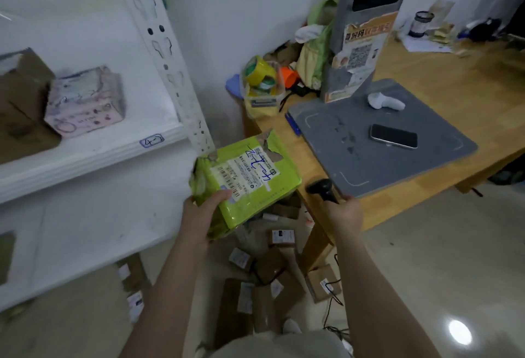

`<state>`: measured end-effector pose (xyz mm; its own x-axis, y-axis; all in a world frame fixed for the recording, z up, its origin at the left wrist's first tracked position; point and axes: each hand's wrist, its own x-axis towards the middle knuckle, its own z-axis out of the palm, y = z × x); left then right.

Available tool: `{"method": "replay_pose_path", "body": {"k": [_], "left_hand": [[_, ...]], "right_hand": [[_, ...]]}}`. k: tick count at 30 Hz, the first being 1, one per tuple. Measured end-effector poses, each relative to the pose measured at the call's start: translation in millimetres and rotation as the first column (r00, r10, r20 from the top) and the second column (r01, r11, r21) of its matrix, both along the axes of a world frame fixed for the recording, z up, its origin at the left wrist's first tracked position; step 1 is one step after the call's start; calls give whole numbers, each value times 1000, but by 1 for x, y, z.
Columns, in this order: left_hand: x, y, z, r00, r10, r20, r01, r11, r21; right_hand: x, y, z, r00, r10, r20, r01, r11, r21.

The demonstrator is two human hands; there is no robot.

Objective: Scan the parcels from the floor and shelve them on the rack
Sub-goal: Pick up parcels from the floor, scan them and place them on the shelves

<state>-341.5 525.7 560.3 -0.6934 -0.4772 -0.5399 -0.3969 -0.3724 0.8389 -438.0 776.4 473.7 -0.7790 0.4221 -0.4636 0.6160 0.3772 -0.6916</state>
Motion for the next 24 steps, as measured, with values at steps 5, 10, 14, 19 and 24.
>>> {"method": "replay_pose_path", "body": {"k": [5, 10, 14, 19, 24], "left_hand": [[7, 7, -4, 993, 93, 71, -89, 995, -53], [7, 11, -6, 987, 128, 99, -120, 989, -85], [3, 15, -5, 984, 146, 102, -138, 987, -86], [-2, 20, -4, 968, 240, 79, -234, 969, -76], [-4, 35, -5, 964, 266, 12, -267, 963, 25]], "right_hand": [[-39, 6, -62, 981, 166, 96, -176, 979, 100], [-40, 10, -48, 949, 267, 166, -271, 963, 4], [-41, 12, -38, 955, 286, 77, -273, 951, -148], [-28, 3, -4, 955, 234, -184, -275, 929, -247], [-16, -13, 57, 807, 404, -431, -549, 784, -292]]}}
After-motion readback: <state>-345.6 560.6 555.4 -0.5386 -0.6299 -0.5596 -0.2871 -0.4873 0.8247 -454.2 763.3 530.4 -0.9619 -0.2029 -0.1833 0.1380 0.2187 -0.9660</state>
